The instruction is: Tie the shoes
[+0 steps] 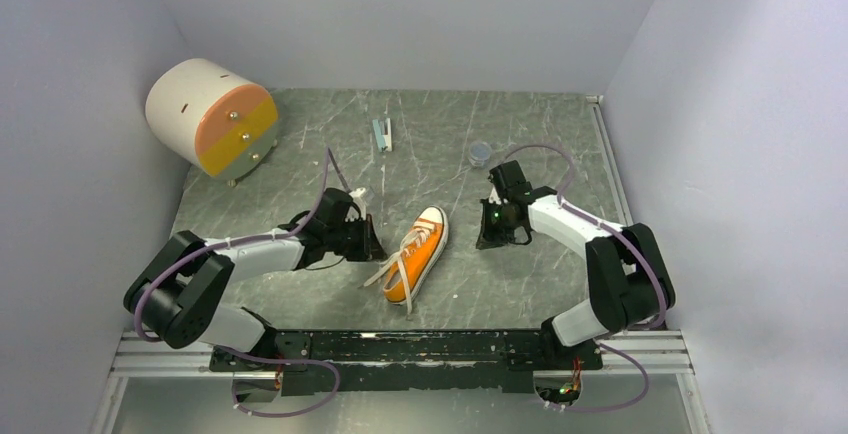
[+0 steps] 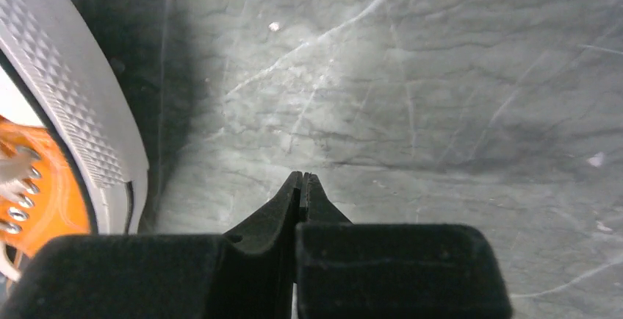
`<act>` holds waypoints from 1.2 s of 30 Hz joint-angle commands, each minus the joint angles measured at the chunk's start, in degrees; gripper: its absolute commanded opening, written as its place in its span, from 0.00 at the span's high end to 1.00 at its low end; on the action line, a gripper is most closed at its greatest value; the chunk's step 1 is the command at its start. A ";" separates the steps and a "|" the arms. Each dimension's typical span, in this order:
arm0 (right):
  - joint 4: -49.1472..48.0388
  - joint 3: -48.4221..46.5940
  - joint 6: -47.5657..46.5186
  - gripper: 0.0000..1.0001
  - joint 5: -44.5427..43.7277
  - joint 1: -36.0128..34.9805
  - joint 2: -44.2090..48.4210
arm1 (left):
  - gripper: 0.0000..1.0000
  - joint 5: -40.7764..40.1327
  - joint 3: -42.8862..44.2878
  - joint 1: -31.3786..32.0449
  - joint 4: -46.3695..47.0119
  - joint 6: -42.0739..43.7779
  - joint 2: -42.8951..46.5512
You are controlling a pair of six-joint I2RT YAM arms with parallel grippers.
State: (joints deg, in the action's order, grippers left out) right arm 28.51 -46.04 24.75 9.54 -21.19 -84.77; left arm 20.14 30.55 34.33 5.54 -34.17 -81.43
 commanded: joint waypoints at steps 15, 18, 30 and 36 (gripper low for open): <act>-5.62 2.03 -0.80 0.32 35.19 -0.07 6.93 | 0.95 5.45 -1.12 4.35 8.75 -3.59 -0.66; -15.56 4.91 5.62 0.29 40.49 -0.17 5.49 | 0.95 4.95 -0.87 4.35 7.90 -3.21 -0.50; -24.08 3.42 12.20 0.41 43.12 -1.59 -4.46 | 0.95 6.15 -0.69 4.35 9.70 -4.18 -1.02; -27.99 5.72 14.07 0.49 43.84 -2.56 -6.03 | 0.95 6.34 -1.73 4.35 10.59 -4.65 -0.30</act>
State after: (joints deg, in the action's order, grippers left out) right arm 5.15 -41.54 36.45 51.48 -22.79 -89.62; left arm 24.84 29.56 38.48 13.58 -38.20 -82.61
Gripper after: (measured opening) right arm 0.539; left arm 0.056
